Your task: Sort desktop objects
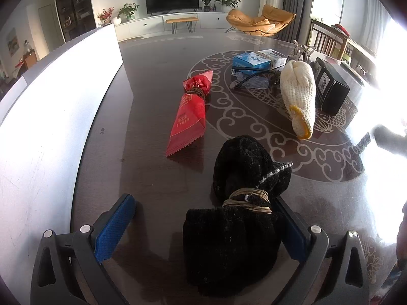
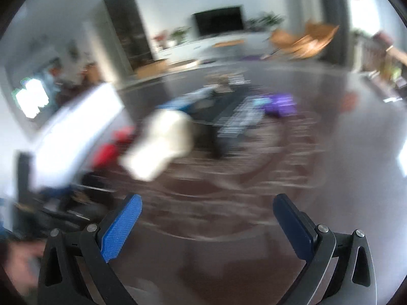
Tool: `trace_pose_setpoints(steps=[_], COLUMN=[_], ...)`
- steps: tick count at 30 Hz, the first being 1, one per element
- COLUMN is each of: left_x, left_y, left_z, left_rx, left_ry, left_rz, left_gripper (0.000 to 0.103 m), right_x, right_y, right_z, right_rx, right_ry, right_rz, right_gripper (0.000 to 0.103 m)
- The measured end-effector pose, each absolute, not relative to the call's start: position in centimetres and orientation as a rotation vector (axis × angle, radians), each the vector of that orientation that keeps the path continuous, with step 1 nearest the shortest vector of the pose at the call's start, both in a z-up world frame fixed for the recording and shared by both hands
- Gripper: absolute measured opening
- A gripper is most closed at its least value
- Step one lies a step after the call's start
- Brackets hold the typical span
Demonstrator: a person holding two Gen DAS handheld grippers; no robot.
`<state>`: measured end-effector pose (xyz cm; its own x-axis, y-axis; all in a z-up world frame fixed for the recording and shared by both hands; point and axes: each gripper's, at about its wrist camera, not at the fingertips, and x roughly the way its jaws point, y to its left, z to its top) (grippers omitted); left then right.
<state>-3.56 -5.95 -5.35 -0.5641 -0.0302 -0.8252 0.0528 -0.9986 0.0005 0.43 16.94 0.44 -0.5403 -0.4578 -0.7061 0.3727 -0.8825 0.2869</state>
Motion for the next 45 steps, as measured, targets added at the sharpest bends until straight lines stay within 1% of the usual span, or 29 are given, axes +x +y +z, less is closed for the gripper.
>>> trace_pose_setpoints(steps=[3, 7, 8, 9, 10, 12, 15, 18, 19, 20, 21, 22, 23, 28, 32, 45], left_x=[-3.5, -3.6, -3.6, -3.7, -3.6, -3.7, -3.7, -3.7, -3.7, -3.7, -3.7, -3.7, -3.7, -3.6, -3.6, -3.6], left_y=[-6.0, -6.0, -6.0, -6.0, -6.0, -6.0, -6.0, -6.0, -6.0, -6.0, -6.0, -6.0, -6.0, -6.0, -6.0, -6.0], left_z=[-5.3, -5.3, -5.3, -5.3, -5.3, -5.4, -5.4, -5.4, -5.4, -5.4, -5.4, -5.4, -5.4, -5.4, -5.4, -5.4], left_rx=[1.442, 1.441, 1.441, 1.441, 1.441, 1.441, 1.441, 1.44, 1.44, 1.44, 1.44, 1.441, 1.441, 1.439, 1.438, 1.438], left_ry=[0.039, 0.041, 0.041, 0.04, 0.041, 0.042, 0.043, 0.043, 0.043, 0.042, 0.042, 0.042, 0.042, 0.04, 0.041, 0.041], left_rz=[-2.737, -2.737, -2.738, -2.738, -2.738, -2.739, -2.739, -2.739, -2.739, -2.739, -2.739, -2.739, -2.739, -2.737, -2.738, -2.738], left_gripper=[0.103, 0.103, 0.103, 0.103, 0.103, 0.103, 0.103, 0.103, 0.103, 0.103, 0.103, 0.103, 0.103, 0.103, 0.103, 0.103], right_x=[-2.5, -6.1, -6.8, -7.2, -7.3, -6.1, -2.9, 1.2, 2.6, 3.4, 4.2, 4.2, 4.3, 2.6, 2.2, 1.9], right_y=[11.9, 8.4, 8.3, 8.4, 8.6, 9.6, 11.7, 14.1, 14.9, 15.4, 16.1, 16.4, 16.5, 14.9, 13.5, 13.5], right_z=[-0.1, -0.9, -1.2, -1.5, -1.5, -1.2, -0.6, -0.5, -0.8, -0.9, -1.0, -1.2, -1.3, -3.1, -3.8, -4.3], right_rx=[1.245, 1.328, 1.358, 1.389, 1.402, 1.365, 1.296, 1.219, 1.201, 1.192, 1.182, 1.18, 1.173, 1.256, 1.257, 1.255], right_ry=[-0.139, -0.084, -0.099, -0.112, -0.119, -0.126, -0.067, 0.057, 0.146, 0.199, 0.244, 0.26, 0.273, 0.24, 0.329, 0.323], right_rz=[-2.334, -2.393, -2.388, -2.377, -2.368, -2.367, -2.335, -2.325, -2.358, -2.383, -2.408, -2.418, -2.426, -2.38, -2.393, -2.394], right_gripper=[0.103, 0.102, 0.092, 0.077, 0.053, 0.052, 0.051, 0.052, 0.055, 0.067, 0.076, 0.092, 0.095, 0.095, 0.103, 0.103])
